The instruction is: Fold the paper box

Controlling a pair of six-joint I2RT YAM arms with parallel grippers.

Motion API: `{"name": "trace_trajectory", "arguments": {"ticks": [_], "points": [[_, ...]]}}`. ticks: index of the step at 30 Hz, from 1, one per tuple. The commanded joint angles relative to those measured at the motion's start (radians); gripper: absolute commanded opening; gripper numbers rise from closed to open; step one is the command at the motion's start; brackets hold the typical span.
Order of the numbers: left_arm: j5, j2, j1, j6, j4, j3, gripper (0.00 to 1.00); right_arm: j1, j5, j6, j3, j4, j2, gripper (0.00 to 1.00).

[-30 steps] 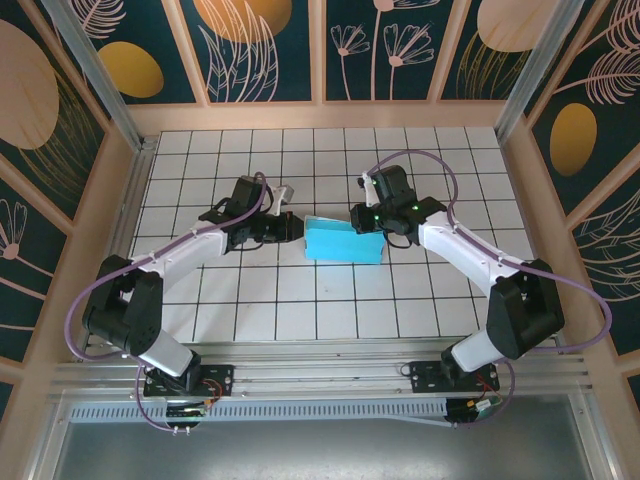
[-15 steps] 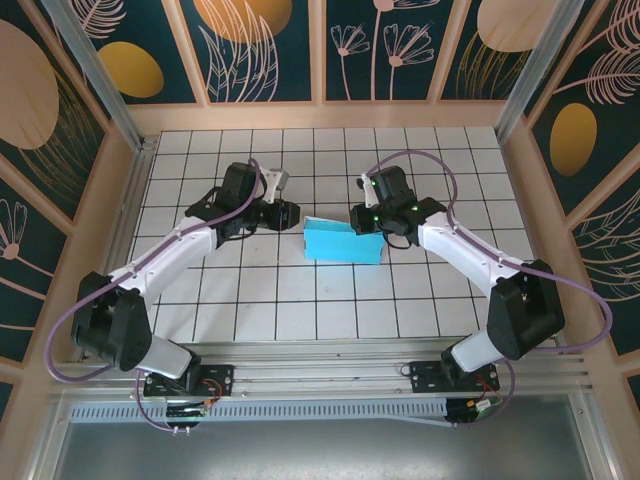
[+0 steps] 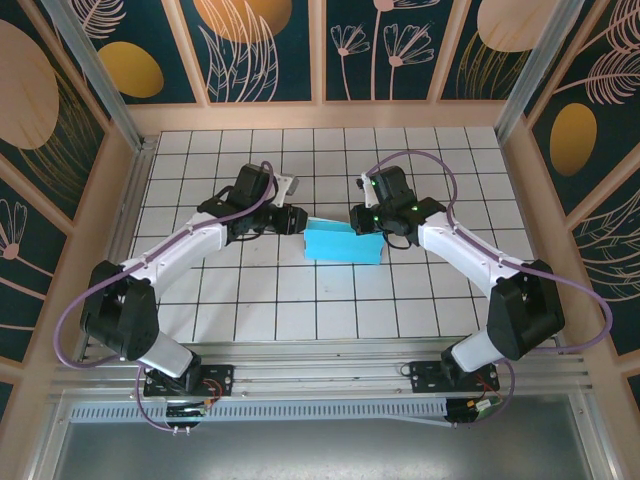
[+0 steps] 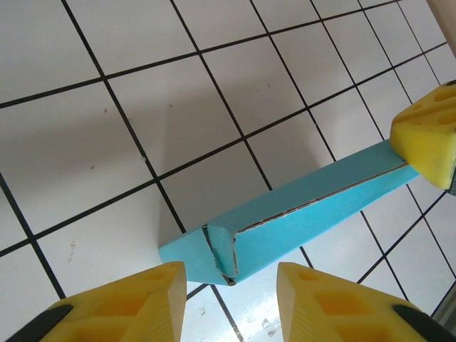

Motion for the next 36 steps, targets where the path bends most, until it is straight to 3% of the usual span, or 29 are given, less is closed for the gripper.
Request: {"name": "trace_trajectory", "arguments": {"ticks": [1,8,14,24,28,36], "points": [[-0.032,0.02,-0.012,-0.026,0.005,0.02,0.38,0.019,0.021,-0.02,-0.03,-0.129,0.017,0.13],[-0.065,0.057,-0.025,-0.021,-0.024,0.052,0.35,0.02,0.02,-0.018,-0.028,-0.13,0.018,0.13],[-0.061,0.062,-0.026,-0.028,-0.028,0.054,0.26,0.02,0.021,-0.018,-0.028,-0.131,0.018,0.13],[-0.044,0.08,-0.028,-0.034,-0.02,0.046,0.28,0.02,0.017,-0.017,-0.015,-0.134,0.029,0.13],[-0.046,0.08,-0.027,-0.038,-0.021,0.045,0.17,0.02,0.017,-0.016,-0.017,-0.132,0.029,0.13],[-0.023,0.077,-0.027,-0.061,-0.023,0.051,0.13,0.021,0.016,-0.014,-0.021,-0.129,0.029,0.13]]}}
